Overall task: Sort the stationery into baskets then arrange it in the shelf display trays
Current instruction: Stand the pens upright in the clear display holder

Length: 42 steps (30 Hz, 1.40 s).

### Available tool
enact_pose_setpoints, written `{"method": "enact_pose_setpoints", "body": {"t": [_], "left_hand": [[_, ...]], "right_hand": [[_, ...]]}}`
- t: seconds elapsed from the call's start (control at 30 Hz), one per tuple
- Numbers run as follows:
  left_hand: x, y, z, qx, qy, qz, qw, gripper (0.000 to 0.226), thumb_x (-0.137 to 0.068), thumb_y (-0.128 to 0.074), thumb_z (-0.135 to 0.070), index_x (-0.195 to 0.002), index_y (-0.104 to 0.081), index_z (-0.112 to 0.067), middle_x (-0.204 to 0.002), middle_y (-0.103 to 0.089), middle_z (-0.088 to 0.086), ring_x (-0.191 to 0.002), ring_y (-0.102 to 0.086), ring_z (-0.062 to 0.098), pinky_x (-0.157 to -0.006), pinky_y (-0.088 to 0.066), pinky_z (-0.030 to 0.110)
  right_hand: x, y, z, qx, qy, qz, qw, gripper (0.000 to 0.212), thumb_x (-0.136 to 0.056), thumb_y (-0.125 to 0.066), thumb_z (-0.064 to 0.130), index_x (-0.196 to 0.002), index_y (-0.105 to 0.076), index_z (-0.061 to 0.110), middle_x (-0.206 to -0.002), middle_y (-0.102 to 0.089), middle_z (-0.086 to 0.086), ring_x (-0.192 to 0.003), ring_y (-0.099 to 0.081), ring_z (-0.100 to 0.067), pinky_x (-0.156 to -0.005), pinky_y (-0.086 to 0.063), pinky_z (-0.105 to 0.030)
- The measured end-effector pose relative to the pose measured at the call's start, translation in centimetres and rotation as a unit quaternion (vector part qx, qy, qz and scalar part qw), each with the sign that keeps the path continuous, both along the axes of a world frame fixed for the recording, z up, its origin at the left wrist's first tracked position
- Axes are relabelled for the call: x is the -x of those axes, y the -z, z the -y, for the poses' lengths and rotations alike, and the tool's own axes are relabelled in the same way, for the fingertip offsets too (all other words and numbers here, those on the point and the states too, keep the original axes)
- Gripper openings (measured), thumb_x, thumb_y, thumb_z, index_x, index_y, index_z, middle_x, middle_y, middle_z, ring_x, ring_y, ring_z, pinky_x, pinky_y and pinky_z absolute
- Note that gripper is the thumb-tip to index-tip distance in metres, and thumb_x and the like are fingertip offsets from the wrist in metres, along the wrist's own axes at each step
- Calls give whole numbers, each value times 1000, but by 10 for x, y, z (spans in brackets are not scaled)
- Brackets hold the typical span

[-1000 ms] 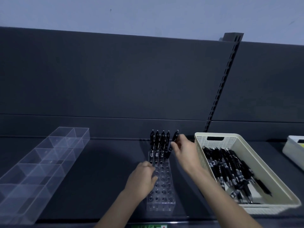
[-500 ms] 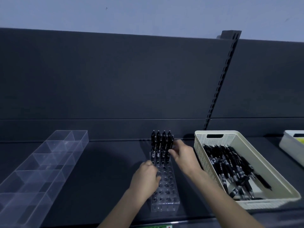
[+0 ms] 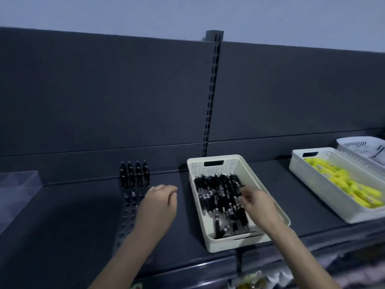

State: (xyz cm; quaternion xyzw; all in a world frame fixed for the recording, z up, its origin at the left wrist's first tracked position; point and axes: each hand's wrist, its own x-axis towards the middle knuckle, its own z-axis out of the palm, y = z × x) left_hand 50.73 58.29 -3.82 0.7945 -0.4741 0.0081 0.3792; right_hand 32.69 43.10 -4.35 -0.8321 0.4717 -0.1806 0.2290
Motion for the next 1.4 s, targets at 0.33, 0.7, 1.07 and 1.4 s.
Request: {"method": "enact_pose_setpoints", "body": {"t": [0.33, 0.7, 1.07, 1.4], "left_hand": [[77, 12, 113, -302, 9, -103, 948, 24, -95, -45, -28, -102, -53, -7, -98, -59, 10, -84, -55, 22, -74, -42, 31], [65, 26, 135, -330, -41, -89, 939, 20, -89, -43, -3, -109, -48, -3, -112, -59, 13, -104, -58, 30, -76, -44, 33], [48, 30, 155, -309, -44, -151, 938, 36, -89, -55, -21, -64, -30, -17, -66, -38, -4, -58, -38, 11, -53, -32, 23], [44, 38, 155, -265, -48, -238, 933, 31, -82, -66, -28, -69, -40, -17, -68, -45, -5, -66, -48, 12, -50, -33, 21]], "right_hand": [[10, 5, 41, -75, -120, -133, 981, 25, -95, -45, 17, -111, -56, 2, -119, -60, -17, -112, -55, -30, -85, -42, -29], [-23, 7, 60, -108, -103, -206, 967, 18, -90, -50, 12, -102, -60, 4, -118, -60, -16, -109, -57, -30, -87, -46, -30], [-27, 22, 63, -133, -59, -173, 974, 16, -83, -62, 19, -92, -54, 9, -102, -64, -9, -88, -61, -25, -67, -43, -25], [-30, 25, 70, -156, -34, -94, 983, 20, -85, -65, 23, -93, -53, 9, -99, -62, -7, -84, -57, -21, -66, -38, -22]]}}
